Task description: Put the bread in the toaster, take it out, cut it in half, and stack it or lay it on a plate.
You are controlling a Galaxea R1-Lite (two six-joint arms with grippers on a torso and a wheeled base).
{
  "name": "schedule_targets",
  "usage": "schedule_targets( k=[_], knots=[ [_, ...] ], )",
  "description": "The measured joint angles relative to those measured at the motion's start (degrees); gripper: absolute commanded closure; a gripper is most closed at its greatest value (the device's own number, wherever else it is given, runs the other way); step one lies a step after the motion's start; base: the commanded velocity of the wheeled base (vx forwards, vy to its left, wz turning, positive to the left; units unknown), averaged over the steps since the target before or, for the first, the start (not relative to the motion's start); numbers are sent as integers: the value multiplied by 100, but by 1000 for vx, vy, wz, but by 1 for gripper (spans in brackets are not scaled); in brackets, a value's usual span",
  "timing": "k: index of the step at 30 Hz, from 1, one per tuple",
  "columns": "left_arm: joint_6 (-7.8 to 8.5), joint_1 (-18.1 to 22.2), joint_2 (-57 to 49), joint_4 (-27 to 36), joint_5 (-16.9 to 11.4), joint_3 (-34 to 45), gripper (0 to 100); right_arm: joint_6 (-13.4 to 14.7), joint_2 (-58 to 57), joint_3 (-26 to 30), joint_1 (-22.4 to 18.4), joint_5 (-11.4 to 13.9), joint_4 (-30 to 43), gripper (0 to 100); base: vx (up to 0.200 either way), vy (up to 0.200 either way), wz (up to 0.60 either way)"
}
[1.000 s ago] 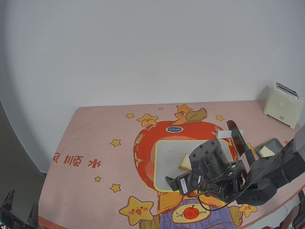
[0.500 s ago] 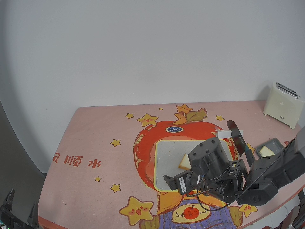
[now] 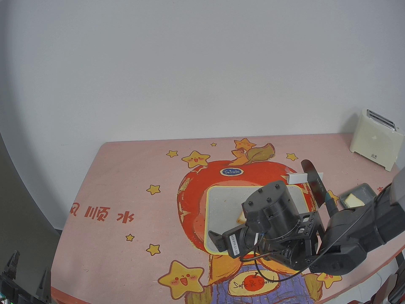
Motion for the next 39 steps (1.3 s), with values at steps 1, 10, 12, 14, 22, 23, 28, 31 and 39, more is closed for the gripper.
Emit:
schedule_targets(
  k=[1,10,12,14,22,23,28,31,39],
  knots=[
    [0,1,0,0,-2,0,0,4,43,-40,-9,0,0,0,0,0,0],
    [0,6,0,0,-2,0,0,17,302,-162,-122,-6,-23,0,0,0,0],
    [0,4,0,0,0,0,0,48,333,-167,-135,-11,-30,0,0,0,0],
    [0,0,0,0,0,0,0,90,352,-176,-144,-12,-30,0,0,0,0],
    [0,1,0,0,0,0,0,124,405,-168,-195,-20,-26,100,0,0,0],
    [0,1,0,0,0,0,0,127,410,-162,-196,-20,-26,100,0,0,0],
    [0,6,0,0,0,0,0,134,435,-99,-232,-17,-39,100,0,0,0],
    [0,6,0,0,0,0,0,134,427,-77,-234,-12,-41,100,0,0,0],
    [0,6,0,2,-2,0,0,132,269,-68,-238,-6,18,100,0,0,0]
  ],
)
